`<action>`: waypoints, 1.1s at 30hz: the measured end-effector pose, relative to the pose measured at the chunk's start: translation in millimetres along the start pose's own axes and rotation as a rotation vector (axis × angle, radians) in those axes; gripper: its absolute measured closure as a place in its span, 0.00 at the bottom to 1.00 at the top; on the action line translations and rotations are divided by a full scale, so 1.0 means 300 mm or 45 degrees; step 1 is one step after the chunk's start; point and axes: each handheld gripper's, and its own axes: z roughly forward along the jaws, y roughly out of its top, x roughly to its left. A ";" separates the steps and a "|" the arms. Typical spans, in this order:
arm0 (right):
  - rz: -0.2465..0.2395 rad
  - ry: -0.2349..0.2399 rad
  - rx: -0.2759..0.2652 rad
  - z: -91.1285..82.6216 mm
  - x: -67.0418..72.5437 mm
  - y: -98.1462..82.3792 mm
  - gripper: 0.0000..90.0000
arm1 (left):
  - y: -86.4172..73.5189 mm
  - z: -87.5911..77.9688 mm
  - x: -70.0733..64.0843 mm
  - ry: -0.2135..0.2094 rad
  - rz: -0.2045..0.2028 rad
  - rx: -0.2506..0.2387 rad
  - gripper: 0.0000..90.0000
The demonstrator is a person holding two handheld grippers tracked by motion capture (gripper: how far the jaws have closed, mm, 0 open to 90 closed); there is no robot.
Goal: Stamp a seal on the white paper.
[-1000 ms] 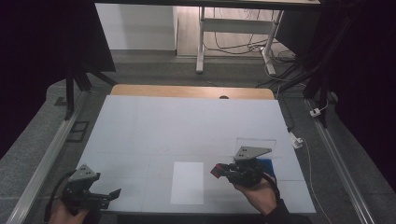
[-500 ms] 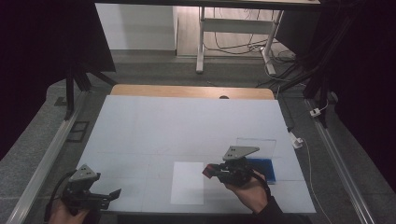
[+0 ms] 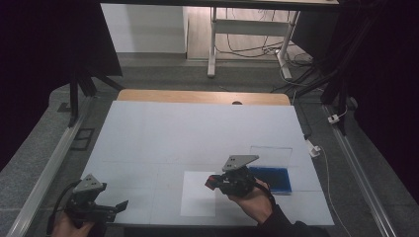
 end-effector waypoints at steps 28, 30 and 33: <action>-0.155 0.006 0.176 0.183 0.030 0.006 0.89 | -0.001 -0.001 0.001 -0.003 -0.001 0.000 0.03; -0.165 0.001 0.181 0.192 0.030 0.004 0.89 | -0.001 -0.001 0.002 -0.005 -0.002 -0.001 0.03; -0.173 0.002 0.191 0.202 0.027 0.002 0.89 | -0.001 -0.001 0.002 -0.004 -0.002 -0.001 0.03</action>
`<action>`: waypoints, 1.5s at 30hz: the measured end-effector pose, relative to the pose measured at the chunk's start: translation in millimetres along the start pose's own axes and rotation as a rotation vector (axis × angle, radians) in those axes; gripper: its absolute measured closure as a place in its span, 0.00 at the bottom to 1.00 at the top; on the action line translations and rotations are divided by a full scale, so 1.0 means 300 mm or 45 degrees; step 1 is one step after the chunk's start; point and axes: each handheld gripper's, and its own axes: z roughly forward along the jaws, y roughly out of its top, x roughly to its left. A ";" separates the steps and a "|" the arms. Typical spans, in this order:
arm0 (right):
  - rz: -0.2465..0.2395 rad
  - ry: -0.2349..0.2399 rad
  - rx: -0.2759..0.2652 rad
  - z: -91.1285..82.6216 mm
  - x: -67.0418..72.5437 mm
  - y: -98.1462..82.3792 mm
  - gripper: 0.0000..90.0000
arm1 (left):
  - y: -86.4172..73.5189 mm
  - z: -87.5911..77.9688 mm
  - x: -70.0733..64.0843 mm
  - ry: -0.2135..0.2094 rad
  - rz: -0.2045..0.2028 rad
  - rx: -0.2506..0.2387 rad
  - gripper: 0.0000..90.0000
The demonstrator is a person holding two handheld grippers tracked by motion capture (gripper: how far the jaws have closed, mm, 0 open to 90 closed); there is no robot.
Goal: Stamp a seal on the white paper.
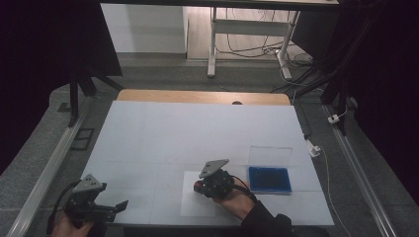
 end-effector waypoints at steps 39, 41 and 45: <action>-0.003 -0.010 0.057 0.040 0.002 -0.010 0.90 | 0.001 0.003 0.000 0.007 -0.007 0.011 0.04; 0.016 0.012 0.053 0.041 -0.009 -0.011 0.90 | 0.001 0.004 0.000 0.007 -0.007 0.014 0.04; 0.064 0.054 0.046 0.041 -0.029 -0.015 0.90 | 0.002 0.004 0.001 0.007 -0.008 0.015 0.04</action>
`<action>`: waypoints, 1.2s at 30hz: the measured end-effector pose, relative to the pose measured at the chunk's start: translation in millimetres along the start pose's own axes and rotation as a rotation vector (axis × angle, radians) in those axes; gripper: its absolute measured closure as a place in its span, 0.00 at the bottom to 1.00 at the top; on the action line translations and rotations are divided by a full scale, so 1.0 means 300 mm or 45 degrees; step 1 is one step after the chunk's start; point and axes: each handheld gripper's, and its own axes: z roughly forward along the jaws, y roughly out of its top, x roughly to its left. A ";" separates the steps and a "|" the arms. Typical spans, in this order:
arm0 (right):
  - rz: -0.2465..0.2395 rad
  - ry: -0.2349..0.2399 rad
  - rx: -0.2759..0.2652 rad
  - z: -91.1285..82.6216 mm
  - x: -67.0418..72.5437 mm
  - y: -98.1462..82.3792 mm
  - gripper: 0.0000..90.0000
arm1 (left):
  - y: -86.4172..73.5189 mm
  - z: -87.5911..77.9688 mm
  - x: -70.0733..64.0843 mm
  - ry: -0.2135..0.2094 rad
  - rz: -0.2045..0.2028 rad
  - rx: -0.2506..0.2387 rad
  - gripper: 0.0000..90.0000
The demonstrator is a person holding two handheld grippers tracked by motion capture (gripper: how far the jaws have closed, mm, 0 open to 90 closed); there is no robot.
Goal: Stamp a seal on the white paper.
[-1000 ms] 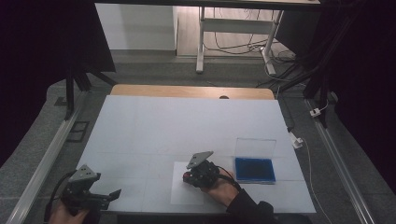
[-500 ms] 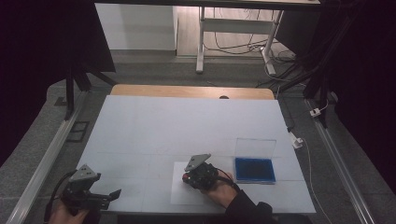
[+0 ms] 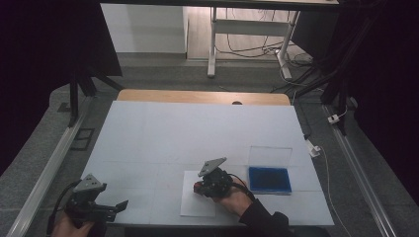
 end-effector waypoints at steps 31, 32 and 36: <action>-0.024 -0.029 -0.029 -0.003 0.011 -0.006 0.88 | -0.004 -0.004 0.000 -0.006 0.000 -0.011 0.04; -0.024 -0.031 -0.027 -0.003 0.013 -0.005 0.88 | -0.003 -0.004 0.001 -0.007 0.000 -0.011 0.04; -0.015 -0.023 -0.037 -0.005 0.013 -0.003 0.88 | -0.004 -0.005 0.002 -0.011 -0.002 -0.012 0.04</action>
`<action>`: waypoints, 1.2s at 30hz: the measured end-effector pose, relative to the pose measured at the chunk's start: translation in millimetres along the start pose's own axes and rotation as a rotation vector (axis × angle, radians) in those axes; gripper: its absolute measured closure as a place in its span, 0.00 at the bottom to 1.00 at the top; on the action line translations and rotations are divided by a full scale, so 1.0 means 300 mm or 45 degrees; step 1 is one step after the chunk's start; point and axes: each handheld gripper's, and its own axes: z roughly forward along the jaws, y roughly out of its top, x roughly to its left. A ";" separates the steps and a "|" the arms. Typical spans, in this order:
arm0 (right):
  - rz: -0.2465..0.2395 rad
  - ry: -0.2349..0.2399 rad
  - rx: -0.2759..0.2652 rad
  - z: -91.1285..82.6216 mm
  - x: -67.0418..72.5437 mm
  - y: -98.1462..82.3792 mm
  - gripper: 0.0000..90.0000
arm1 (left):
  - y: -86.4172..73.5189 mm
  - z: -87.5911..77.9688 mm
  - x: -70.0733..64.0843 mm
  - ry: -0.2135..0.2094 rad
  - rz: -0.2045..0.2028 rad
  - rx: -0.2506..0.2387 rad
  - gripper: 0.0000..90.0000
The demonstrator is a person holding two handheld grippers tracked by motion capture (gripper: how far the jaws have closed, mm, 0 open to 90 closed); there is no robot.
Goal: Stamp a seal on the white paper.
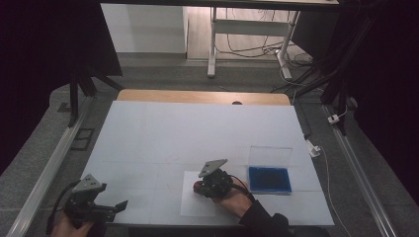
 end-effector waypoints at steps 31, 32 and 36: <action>0.063 0.037 -0.111 -0.096 -0.001 0.018 0.88 | 0.000 -0.002 0.003 -0.016 -0.001 -0.012 0.04; 0.065 0.039 -0.113 -0.099 0.000 0.018 0.88 | 0.000 -0.002 0.003 -0.015 0.000 -0.011 0.04; 0.038 0.039 -0.107 -0.112 0.001 0.016 0.88 | 0.000 -0.002 0.003 -0.015 0.001 -0.011 0.04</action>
